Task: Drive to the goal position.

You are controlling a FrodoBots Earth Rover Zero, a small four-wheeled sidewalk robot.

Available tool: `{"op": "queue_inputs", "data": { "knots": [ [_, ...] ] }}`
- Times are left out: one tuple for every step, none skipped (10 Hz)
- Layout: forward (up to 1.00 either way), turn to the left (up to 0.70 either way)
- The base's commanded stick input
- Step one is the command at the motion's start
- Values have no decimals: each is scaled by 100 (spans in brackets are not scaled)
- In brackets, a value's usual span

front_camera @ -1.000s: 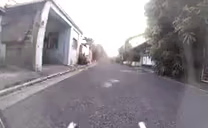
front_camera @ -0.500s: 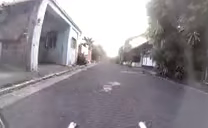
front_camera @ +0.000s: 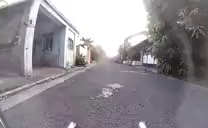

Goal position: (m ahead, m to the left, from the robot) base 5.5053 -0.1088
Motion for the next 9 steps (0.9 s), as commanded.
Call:
{"op": "queue_inputs", "data": {
  "knots": [
    [70,0],
    [70,0],
    [70,0],
    [70,0],
    [70,0],
    [70,0],
    [70,0],
    [70,0],
    [70,0]
  ]
}}
